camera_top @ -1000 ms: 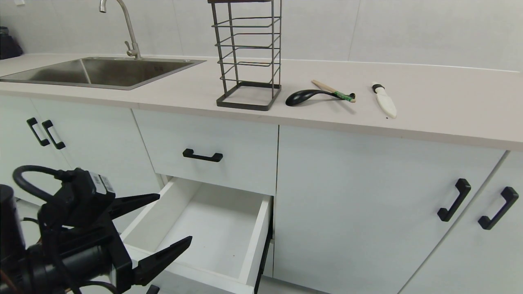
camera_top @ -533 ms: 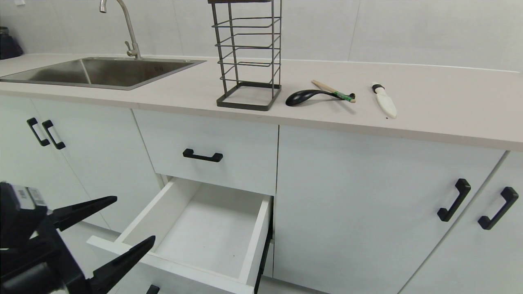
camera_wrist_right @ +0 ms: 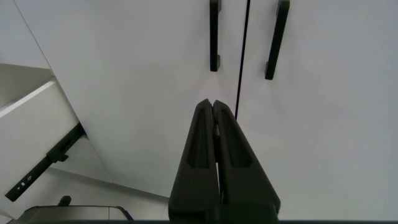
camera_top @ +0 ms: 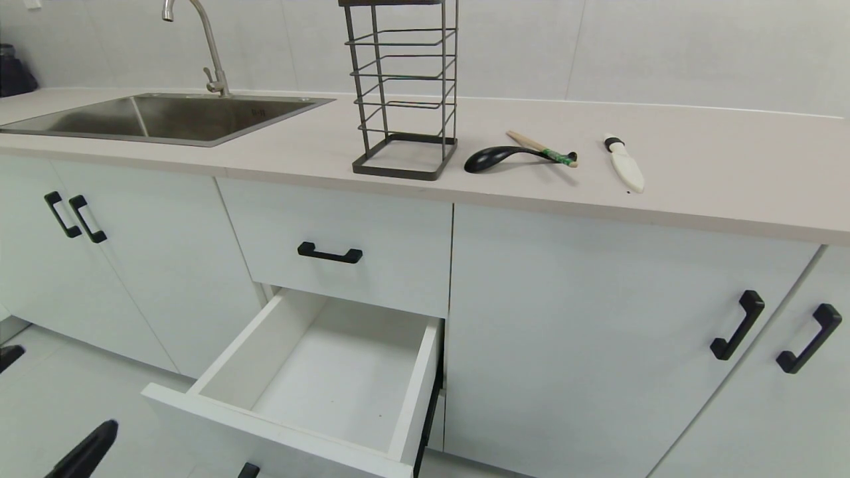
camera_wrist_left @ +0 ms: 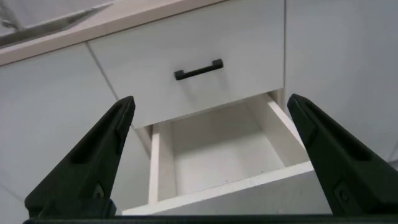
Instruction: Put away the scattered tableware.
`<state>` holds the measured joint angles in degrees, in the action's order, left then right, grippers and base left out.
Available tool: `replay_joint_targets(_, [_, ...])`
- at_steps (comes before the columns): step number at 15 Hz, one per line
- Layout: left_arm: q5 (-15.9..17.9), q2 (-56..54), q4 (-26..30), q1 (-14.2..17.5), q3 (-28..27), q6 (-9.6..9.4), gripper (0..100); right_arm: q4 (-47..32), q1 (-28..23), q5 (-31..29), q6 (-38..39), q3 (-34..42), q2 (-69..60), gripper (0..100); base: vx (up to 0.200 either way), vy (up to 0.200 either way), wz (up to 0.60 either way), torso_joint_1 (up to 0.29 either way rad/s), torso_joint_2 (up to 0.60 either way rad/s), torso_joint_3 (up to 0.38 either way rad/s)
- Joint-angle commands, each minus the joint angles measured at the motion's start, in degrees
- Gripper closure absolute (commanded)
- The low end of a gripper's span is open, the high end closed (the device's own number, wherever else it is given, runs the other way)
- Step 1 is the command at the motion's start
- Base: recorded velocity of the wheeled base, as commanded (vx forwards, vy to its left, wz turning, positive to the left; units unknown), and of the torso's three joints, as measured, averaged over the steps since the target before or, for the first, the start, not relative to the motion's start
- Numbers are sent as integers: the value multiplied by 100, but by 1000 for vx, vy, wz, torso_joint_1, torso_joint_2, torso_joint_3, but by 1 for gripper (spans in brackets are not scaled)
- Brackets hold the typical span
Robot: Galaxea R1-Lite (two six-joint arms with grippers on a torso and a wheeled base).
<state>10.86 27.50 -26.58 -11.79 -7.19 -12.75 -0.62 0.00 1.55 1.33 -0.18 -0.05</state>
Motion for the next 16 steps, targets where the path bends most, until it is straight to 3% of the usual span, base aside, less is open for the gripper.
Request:
replay_joint_targets(1, [-93,-1757,1058,608,86,45,0,1,0,3,-1,1,5,100,0,0,0,0,0,0])
replay_joint_targets(2, [-75,-2293,1585,845,95,53,0,1,0,3,-1,1,5,100,0,0,0,0,0,0])
replay_joint_targets(4, [-84,-2381,1612,1012,122,150,0,1,0,3,-1,1,5,100,0,0,0,0,0,0])
replay_joint_targets(6, [-84,-2530,1664,1258,447,581,0,1,0,3,-1,1,5,100,0,0,0,0,0,0])
replay_joint_targets(7, [-93,-2566,1638,1258,649,651,0,1,0,3,-1,1,5,100,0,0,0,0,0,0])
replay_joint_targets(9, [-119,-2662,2324,1232,719,616,0,1,0,3,-1,1,5,100,0,0,0,0,0,0])
replay_joint_targets(10, [-304,-2750,2763,1188,702,695,0,1,0,3,-1,1,5,100,0,0,0,0,0,0])
replay_joint_targets(12, [-568,-2750,2622,1188,719,941,0,1,0,3,-1,1,5,100,0,0,0,0,0,0])
replay_joint_targets(16, [-585,-2750,2640,1179,719,1055,0,1,0,3,-1,1,5,100,0,0,0,0,0,0])
